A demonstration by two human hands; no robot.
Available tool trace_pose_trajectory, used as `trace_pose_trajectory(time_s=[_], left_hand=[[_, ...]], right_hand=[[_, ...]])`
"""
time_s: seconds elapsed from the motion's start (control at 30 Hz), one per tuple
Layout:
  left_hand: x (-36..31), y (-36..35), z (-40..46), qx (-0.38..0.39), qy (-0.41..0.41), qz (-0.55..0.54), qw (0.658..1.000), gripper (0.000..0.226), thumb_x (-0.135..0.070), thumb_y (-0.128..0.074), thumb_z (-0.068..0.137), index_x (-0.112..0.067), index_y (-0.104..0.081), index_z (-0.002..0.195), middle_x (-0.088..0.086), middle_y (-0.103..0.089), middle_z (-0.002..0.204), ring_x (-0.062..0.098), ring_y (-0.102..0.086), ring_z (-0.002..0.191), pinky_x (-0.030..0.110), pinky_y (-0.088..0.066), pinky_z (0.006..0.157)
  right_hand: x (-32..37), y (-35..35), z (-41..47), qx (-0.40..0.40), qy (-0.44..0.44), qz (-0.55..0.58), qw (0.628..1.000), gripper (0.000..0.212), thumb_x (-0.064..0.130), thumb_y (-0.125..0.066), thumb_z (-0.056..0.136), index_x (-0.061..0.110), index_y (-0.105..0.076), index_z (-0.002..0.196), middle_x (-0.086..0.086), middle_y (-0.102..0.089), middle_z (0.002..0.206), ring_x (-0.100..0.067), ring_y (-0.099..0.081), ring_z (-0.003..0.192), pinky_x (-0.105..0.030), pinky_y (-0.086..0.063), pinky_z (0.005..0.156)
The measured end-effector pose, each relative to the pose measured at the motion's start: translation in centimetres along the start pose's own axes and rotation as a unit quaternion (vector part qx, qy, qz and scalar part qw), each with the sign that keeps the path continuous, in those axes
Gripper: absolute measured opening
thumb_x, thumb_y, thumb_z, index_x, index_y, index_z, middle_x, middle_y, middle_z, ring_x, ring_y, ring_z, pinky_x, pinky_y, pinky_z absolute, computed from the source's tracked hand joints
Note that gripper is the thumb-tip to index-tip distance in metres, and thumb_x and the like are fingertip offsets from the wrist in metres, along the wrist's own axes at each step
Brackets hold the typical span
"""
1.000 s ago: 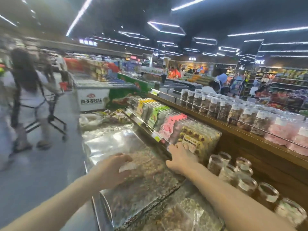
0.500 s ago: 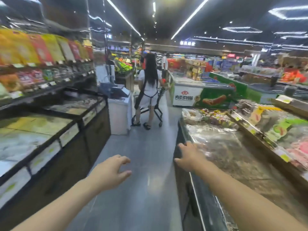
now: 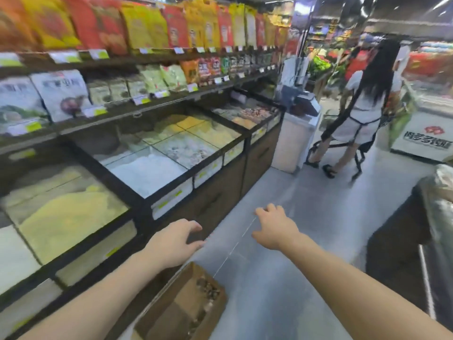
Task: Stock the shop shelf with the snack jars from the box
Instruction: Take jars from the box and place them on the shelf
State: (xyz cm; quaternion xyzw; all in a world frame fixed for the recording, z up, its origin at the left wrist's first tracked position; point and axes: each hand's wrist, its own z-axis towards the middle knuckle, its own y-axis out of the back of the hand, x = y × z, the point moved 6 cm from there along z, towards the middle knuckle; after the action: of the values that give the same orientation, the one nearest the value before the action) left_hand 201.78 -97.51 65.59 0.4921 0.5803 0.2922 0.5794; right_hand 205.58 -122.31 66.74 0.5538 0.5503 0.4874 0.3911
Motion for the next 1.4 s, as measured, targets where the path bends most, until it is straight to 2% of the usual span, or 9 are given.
trace_pose_trajectory(time_s=[0.3, 0.53, 0.7, 0.77, 0.87, 1.07, 1.23, 1.3, 1.4], left_hand=[[9.6, -5.9, 3.0, 0.011, 0.149, -0.059, 0.987, 0.046, -0.052, -0.059, 0.096, -0.034, -0.054, 0.138, -0.011, -0.056, 0.135, 0.011, -0.057, 0.120, 0.033, -0.052, 0.099], [15.7, -15.3, 10.2, 0.034, 0.279, -0.114, 0.953, 0.036, -0.051, -0.060, 0.095, -0.037, -0.056, 0.128, -0.011, -0.056, 0.125, 0.015, -0.057, 0.118, 0.042, -0.053, 0.096], [20.7, -27.0, 14.4, 0.047, 0.375, -0.148, 0.914, 0.042, -0.049, -0.059, 0.095, -0.036, -0.053, 0.135, -0.008, -0.056, 0.133, 0.019, -0.057, 0.121, 0.037, -0.051, 0.098], [22.7, -32.6, 15.4, 0.072, 0.407, -0.153, 0.898, 0.047, -0.053, -0.056, 0.097, -0.038, -0.048, 0.140, -0.005, -0.055, 0.139, 0.020, -0.056, 0.121, 0.035, -0.050, 0.090], [25.7, -40.8, 16.4, 0.088, 0.442, -0.154, 0.879, 0.046, -0.055, -0.055, 0.096, -0.037, -0.049, 0.138, -0.002, -0.061, 0.132, 0.025, -0.060, 0.115, 0.032, -0.045, 0.075], [32.7, -58.5, 17.0, 0.098, 0.482, -0.217, 0.843, 0.047, -0.043, -0.064, 0.094, -0.023, -0.053, 0.136, 0.008, -0.054, 0.135, 0.032, -0.054, 0.122, 0.042, -0.048, 0.098], [37.5, -73.3, 15.9, 0.154, 0.525, -0.225, 0.807, 0.058, -0.046, -0.068, 0.089, -0.022, -0.047, 0.138, 0.014, -0.046, 0.136, 0.040, -0.049, 0.125, 0.049, -0.047, 0.102], [38.6, -78.5, 15.4, 0.171, 0.538, -0.234, 0.791, 0.064, -0.047, -0.070, 0.085, -0.028, -0.045, 0.141, 0.013, -0.044, 0.136, 0.038, -0.049, 0.125, 0.048, -0.048, 0.103], [39.4, -83.7, 15.1, 0.179, 0.553, -0.260, 0.771, 0.062, -0.035, -0.073, 0.088, -0.034, -0.044, 0.143, 0.008, -0.041, 0.135, 0.034, -0.055, 0.114, 0.041, -0.055, 0.091]], right_hand=[[7.5, -9.6, 11.5, 0.095, 0.115, -0.032, 0.988, 0.063, 0.037, -0.052, 0.097, 0.025, -0.026, 0.154, -0.011, -0.035, 0.145, -0.032, -0.025, 0.139, -0.046, -0.045, 0.098], [9.4, -19.4, 22.6, 0.187, 0.183, -0.026, 0.965, 0.067, 0.040, -0.058, 0.094, 0.023, -0.030, 0.152, -0.011, -0.037, 0.145, -0.033, -0.028, 0.138, -0.048, -0.043, 0.104], [9.4, -30.8, 29.5, 0.236, 0.224, -0.056, 0.944, 0.066, 0.039, -0.062, 0.090, 0.023, -0.033, 0.148, -0.013, -0.036, 0.145, -0.034, -0.030, 0.138, -0.047, -0.041, 0.104], [8.9, -36.7, 31.2, 0.253, 0.235, -0.064, 0.936, 0.063, 0.038, -0.063, 0.088, 0.022, -0.036, 0.143, -0.012, -0.040, 0.139, -0.034, -0.036, 0.132, -0.046, -0.045, 0.099], [7.6, -45.8, 32.5, 0.284, 0.232, -0.063, 0.928, 0.065, 0.036, -0.061, 0.090, 0.027, -0.031, 0.147, -0.010, -0.041, 0.139, -0.033, -0.036, 0.131, -0.046, -0.045, 0.098], [6.3, -63.3, 32.8, 0.334, 0.240, -0.069, 0.909, 0.065, 0.038, -0.060, 0.092, 0.031, -0.029, 0.150, -0.010, -0.031, 0.152, -0.036, -0.032, 0.138, -0.047, -0.043, 0.102], [7.1, -76.6, 31.9, 0.372, 0.259, -0.074, 0.888, 0.066, 0.037, -0.065, 0.091, 0.032, -0.033, 0.148, -0.011, -0.038, 0.145, -0.037, -0.033, 0.136, -0.046, -0.040, 0.104], [7.8, -81.0, 31.6, 0.382, 0.261, -0.073, 0.884, 0.066, 0.034, -0.066, 0.091, 0.033, -0.033, 0.148, -0.011, -0.036, 0.145, -0.036, -0.032, 0.136, -0.047, -0.038, 0.106], [8.7, -85.9, 31.3, 0.399, 0.253, -0.073, 0.878, 0.068, 0.034, -0.067, 0.092, 0.035, -0.032, 0.150, -0.010, -0.034, 0.147, -0.036, -0.030, 0.138, -0.049, -0.037, 0.108]])
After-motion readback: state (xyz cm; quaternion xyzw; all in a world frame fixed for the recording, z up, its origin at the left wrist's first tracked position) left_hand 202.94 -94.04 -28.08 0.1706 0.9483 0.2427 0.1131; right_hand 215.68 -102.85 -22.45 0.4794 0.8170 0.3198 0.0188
